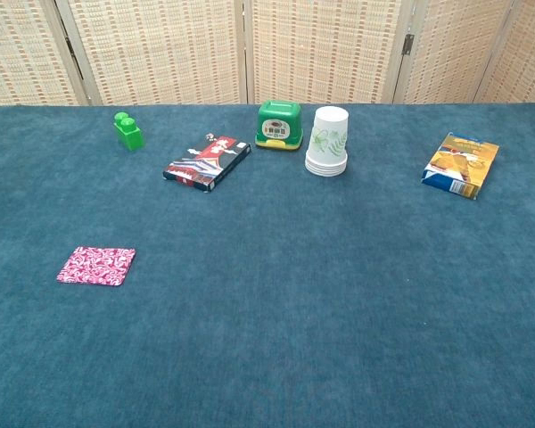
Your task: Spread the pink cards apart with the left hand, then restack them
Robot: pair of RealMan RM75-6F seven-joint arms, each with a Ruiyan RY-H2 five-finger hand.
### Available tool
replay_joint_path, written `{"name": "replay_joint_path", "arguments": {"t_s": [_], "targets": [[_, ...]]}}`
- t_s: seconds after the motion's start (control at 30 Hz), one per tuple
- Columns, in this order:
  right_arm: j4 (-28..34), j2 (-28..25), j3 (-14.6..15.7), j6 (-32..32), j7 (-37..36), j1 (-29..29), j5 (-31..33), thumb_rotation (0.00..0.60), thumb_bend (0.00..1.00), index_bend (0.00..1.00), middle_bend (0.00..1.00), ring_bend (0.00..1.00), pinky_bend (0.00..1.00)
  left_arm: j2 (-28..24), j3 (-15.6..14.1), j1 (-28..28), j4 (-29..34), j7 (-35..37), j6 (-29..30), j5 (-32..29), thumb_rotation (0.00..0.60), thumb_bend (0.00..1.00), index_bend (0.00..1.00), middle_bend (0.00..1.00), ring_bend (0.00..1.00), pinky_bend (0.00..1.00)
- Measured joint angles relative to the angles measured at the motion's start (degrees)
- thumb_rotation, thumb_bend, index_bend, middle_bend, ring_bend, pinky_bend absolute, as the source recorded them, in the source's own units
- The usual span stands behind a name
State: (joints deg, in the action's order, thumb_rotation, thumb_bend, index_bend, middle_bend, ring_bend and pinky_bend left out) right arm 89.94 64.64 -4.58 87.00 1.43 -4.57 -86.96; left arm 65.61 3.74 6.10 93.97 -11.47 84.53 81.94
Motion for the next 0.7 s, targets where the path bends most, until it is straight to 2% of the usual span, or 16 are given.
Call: {"name": "replay_joint_path", "arguments": {"t_s": [0.7], "targets": [[0.1, -1.2, 0.4, -0.1, -1.3, 0.4, -0.3, 0.6, 0.2, 0.12, 0.18, 0.14, 0.18, 0.2, 0.0, -0.2, -1.1, 1.9, 1.9, 2.4, 0.6, 0.33, 0.26, 0.2, 0.16, 0.22]]}}
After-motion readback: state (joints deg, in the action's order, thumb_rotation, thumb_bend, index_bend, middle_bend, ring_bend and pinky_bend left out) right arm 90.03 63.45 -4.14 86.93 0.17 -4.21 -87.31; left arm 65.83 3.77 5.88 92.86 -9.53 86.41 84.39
